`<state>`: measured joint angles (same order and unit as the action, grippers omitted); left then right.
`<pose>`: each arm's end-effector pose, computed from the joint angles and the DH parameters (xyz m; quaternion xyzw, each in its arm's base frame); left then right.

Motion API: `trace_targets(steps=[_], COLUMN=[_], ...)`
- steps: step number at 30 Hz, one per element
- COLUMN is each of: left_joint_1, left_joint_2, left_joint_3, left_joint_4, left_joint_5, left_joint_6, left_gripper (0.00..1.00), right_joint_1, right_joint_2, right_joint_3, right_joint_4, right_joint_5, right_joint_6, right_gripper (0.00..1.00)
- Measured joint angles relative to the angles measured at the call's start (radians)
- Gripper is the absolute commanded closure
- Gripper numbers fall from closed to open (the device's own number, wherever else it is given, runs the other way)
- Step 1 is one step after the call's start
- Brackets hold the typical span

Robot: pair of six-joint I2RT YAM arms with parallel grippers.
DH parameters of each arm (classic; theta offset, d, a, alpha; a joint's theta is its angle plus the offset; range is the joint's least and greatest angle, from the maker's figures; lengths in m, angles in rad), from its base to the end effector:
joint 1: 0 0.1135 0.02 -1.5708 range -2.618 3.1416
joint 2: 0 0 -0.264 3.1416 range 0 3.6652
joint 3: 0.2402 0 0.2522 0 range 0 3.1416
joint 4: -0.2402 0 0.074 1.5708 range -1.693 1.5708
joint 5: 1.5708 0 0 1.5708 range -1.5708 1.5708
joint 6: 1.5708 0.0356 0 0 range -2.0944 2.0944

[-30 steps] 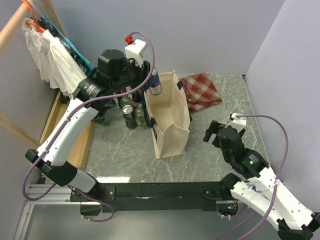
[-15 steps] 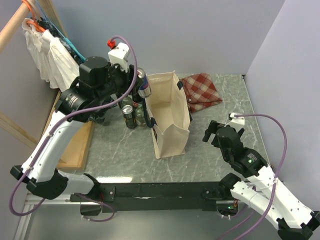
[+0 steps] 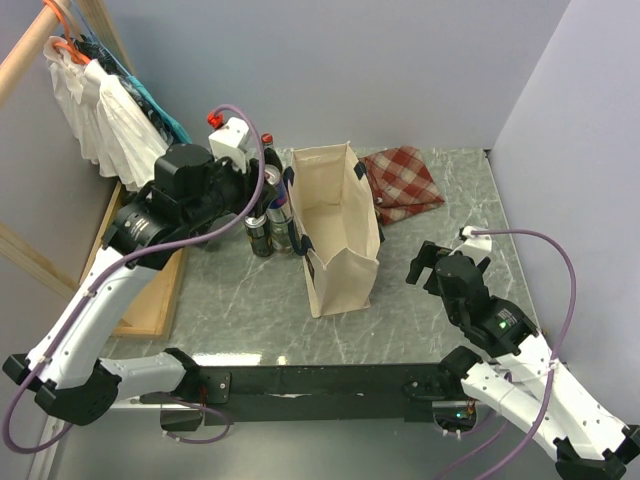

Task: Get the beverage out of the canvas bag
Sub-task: Place the drink at the center of the board.

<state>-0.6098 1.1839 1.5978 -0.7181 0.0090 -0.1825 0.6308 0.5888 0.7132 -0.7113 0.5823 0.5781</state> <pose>0.1843 -0.1292 0.4786 0.1735 0.7872 -0.2317 0.5446 0.1104 0.0564 0.2926 0.1133 0.8476 0.0490 0.5161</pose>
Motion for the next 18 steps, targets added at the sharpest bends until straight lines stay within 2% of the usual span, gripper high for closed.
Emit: trace_targets(steps=[10, 18], left_joint_1=[0.000, 0.000], left_joint_2=[-0.072, -0.113], left_joint_3=[-0.098, -0.236], left_joint_4=[0.033, 0.086], left_joint_5=[-0.003, -0.005], left_joint_6=[-0.038, -0.066], left_gripper=[0.99, 0.99], right_joint_1=[0.000, 0.000], right_joint_2=[-0.007, -0.024], right_joint_3=[0.000, 0.000], right_joint_4=[0.000, 0.001], right_joint_5=[-0.003, -0.017], right_joint_6=[0.000, -0.003], right_gripper=[0.00, 0.00])
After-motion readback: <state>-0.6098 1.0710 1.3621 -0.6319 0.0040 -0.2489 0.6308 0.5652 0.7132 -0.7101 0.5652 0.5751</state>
